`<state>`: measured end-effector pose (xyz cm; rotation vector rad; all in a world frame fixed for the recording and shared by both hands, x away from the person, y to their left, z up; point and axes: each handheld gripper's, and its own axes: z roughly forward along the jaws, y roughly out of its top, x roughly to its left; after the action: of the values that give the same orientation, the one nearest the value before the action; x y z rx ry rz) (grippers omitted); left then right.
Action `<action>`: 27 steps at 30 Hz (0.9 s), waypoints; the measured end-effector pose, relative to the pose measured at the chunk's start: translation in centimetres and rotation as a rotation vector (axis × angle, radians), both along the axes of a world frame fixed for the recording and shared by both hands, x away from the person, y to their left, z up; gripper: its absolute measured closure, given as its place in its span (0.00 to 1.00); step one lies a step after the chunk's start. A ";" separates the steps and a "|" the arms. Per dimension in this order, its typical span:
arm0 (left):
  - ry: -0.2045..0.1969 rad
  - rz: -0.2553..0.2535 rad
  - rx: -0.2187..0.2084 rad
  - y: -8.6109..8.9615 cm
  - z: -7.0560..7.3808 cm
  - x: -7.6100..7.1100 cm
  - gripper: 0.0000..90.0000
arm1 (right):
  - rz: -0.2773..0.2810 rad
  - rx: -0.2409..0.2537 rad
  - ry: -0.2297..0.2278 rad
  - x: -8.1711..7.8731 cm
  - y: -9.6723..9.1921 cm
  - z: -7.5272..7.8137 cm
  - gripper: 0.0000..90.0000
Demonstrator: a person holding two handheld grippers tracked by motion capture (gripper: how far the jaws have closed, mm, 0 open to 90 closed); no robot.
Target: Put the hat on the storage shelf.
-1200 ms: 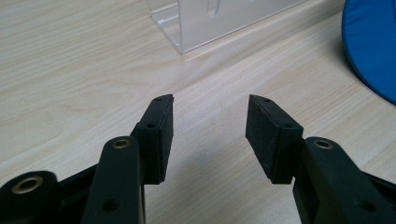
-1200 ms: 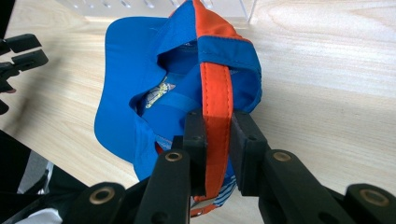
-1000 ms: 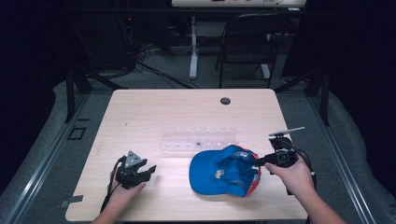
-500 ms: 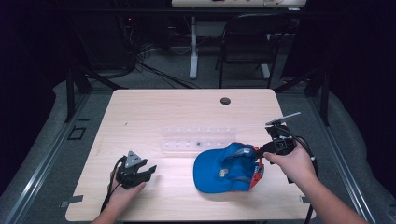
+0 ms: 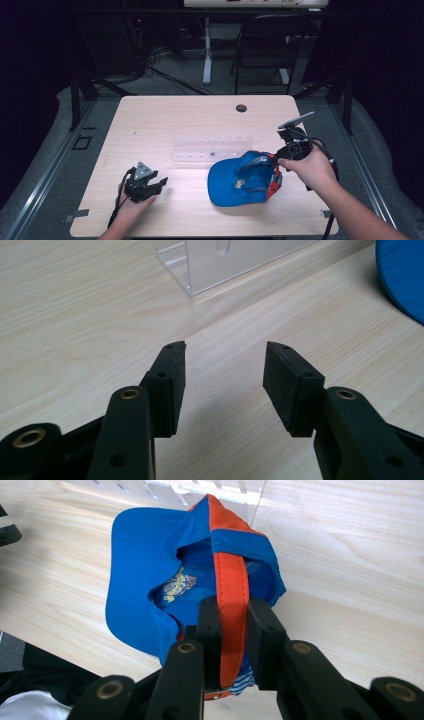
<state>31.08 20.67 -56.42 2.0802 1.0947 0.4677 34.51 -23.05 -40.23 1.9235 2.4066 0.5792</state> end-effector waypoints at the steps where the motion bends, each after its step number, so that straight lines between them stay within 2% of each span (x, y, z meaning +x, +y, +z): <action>1: -0.002 -0.003 0.004 0.0 0.0 0.0 0.58 | 0.007 -0.004 0.001 0.0 0.1 0.2 0.87; 8: -0.004 -0.002 0.003 0.0 0.0 0.0 0.58 | -0.002 -0.003 0.001 -0.1 0.7 1.7 0.87; 10: -0.003 -0.001 0.001 0.0 0.0 0.0 0.58 | 0.012 -0.008 0.012 0.0 0.8 2.1 0.87; 18: 0.005 -0.005 0.003 0.0 0.0 0.0 0.58 | 0.014 0.026 0.024 0.1 1.0 3.9 0.87; 27: 0.005 -0.008 0.003 0.0 0.0 -0.1 0.58 | 0.014 0.011 0.032 0.2 1.6 5.6 0.87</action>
<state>31.02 20.63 -56.41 2.0890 1.0883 0.4613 34.70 -21.46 -34.60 1.9367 2.4431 0.5677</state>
